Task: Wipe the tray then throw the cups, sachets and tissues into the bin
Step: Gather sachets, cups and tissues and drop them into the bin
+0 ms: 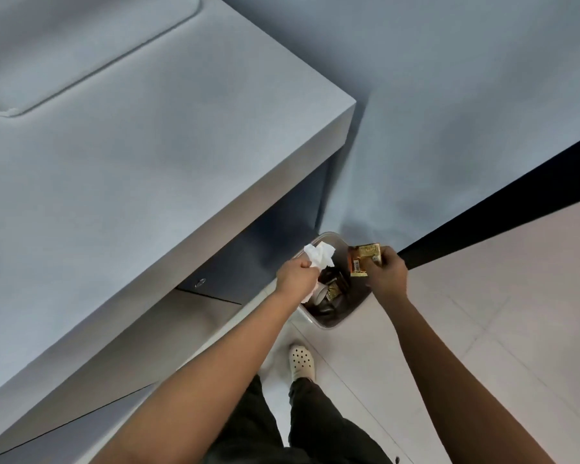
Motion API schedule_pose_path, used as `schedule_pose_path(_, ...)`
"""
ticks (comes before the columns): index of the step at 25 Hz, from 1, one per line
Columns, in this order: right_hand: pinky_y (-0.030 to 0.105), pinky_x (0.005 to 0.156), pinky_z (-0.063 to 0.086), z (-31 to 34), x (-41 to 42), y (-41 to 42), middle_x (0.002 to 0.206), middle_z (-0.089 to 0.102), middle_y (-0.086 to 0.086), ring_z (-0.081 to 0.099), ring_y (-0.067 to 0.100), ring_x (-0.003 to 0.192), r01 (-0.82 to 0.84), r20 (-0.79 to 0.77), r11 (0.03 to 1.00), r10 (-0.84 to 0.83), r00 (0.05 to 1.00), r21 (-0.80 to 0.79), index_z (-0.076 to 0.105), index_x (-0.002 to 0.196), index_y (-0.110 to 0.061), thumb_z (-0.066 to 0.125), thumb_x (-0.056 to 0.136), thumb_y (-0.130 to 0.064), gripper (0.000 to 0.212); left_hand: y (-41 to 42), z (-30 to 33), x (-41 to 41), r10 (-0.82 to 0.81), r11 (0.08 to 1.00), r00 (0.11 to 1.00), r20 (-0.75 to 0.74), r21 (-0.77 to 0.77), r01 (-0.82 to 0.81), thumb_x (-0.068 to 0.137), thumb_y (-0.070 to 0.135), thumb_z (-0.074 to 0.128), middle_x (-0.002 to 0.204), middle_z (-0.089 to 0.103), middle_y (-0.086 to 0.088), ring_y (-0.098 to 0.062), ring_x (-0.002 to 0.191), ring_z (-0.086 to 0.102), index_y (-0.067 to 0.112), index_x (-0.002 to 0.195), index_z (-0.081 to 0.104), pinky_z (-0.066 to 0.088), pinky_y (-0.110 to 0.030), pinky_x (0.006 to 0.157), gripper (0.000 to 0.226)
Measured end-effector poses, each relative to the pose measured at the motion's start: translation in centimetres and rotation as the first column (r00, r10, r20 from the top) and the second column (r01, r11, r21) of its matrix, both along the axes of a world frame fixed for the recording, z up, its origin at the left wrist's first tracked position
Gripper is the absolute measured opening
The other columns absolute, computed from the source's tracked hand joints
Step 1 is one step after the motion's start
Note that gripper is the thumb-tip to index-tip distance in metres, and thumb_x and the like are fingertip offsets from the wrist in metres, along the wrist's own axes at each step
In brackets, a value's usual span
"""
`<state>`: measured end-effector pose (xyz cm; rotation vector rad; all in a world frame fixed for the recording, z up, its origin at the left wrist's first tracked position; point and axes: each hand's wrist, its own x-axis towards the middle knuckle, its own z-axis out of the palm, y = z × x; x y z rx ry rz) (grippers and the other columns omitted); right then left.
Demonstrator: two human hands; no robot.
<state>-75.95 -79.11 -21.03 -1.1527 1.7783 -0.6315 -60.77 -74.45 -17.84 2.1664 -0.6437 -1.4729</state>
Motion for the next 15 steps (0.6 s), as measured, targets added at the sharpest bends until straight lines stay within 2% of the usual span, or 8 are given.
schedule_pose_path(1,0.047,0.077,0.057,-0.9,-0.1,0.2,0.089,0.065,0.008,0.063,0.025,0.082,-0.012,-0.008,0.999,0.013,1.000,0.048,0.060,0.094,-0.014,0.059,0.084,-0.007,0.012,-0.3,-1.0,-0.4,-0.024,0.999,0.999,0.048,0.042,0.022,0.085,0.010,0.052,0.070,0.047,-0.002,-0.020,0.074,0.047,0.014,0.066,0.055,0.035,-0.024,0.063,0.020)
schedule_pose_path(3,0.042,0.076,0.057,-2.5,-0.1,0.2,0.093,0.066,0.009,0.062,0.022,0.080,-0.017,-0.023,0.992,0.020,1.000,0.127,0.060,0.095,-0.014,0.058,0.085,-0.008,0.012,-1.0,-2.7,-1.0,-0.084,0.994,0.993,0.082,0.075,0.078,0.088,0.010,0.051,0.085,0.057,-0.006,-0.018,0.079,0.050,0.006,0.095,0.066,0.039,-0.023,0.067,0.017)
schedule_pose_path(5,0.028,0.074,0.049,-3.8,-0.3,0.0,0.104,0.067,0.009,0.059,0.019,0.084,-0.082,-0.067,0.979,0.096,0.993,0.185,0.060,0.109,-0.012,0.059,0.086,-0.012,0.023,-1.4,-4.2,-1.3,-0.137,0.987,0.990,0.035,0.090,0.134,0.092,0.020,0.050,0.107,0.063,-0.014,-0.021,0.086,0.055,0.006,0.116,0.062,0.044,-0.027,0.073,0.030)
schedule_pose_path(7,0.021,0.075,0.037,-4.5,-0.4,0.2,0.109,0.064,0.005,0.059,0.022,0.096,-0.218,-0.152,0.944,0.260,0.954,0.248,0.056,0.121,-0.013,0.057,0.087,-0.015,0.034,-1.4,-4.9,-1.1,-0.190,0.973,0.982,-0.021,0.127,0.191,0.096,0.029,0.044,0.127,0.055,-0.011,-0.026,0.106,0.056,0.018,0.134,0.050,0.042,-0.026,0.080,0.040)
schedule_pose_path(9,0.021,0.074,0.035,-5.3,-1.0,0.3,0.111,0.063,0.007,0.059,0.026,0.102,-0.226,-0.182,0.931,0.284,0.941,0.287,0.056,0.120,-0.011,0.055,0.087,-0.011,0.033,-1.7,-5.4,-0.7,-0.168,0.973,0.984,-0.062,0.153,0.175,0.097,0.029,0.042,0.133,0.051,-0.008,-0.027,0.116,0.051,0.021,0.135,0.048,0.042,-0.028,0.088,0.039)
schedule_pose_path(12,0.024,0.074,0.039,-5.4,-1.6,0.7,0.113,0.062,0.011,0.055,0.022,0.091,-0.174,-0.153,0.925,0.237,0.960,0.337,0.058,0.117,-0.008,0.056,0.087,-0.011,0.030,-1.4,-5.5,0.0,-0.181,0.975,0.981,-0.066,0.119,0.188,0.094,0.020,0.048,0.120,0.057,-0.006,-0.024,0.111,0.054,0.019,0.114,0.062,0.045,-0.031,0.094,0.024)
schedule_pose_path(15,0.026,0.075,0.038,-4.5,-1.6,0.2,0.107,0.064,0.017,0.055,0.025,0.089,-0.252,-0.212,0.912,0.330,0.920,0.325,0.061,0.108,-0.003,0.053,0.089,-0.013,0.023,-1.6,-5.2,0.5,-0.159,0.985,0.985,-0.068,0.061,0.163,0.091,0.016,0.052,0.122,0.062,-0.008,-0.025,0.114,0.057,0.015,0.114,0.064,0.045,-0.034,0.099,0.026)
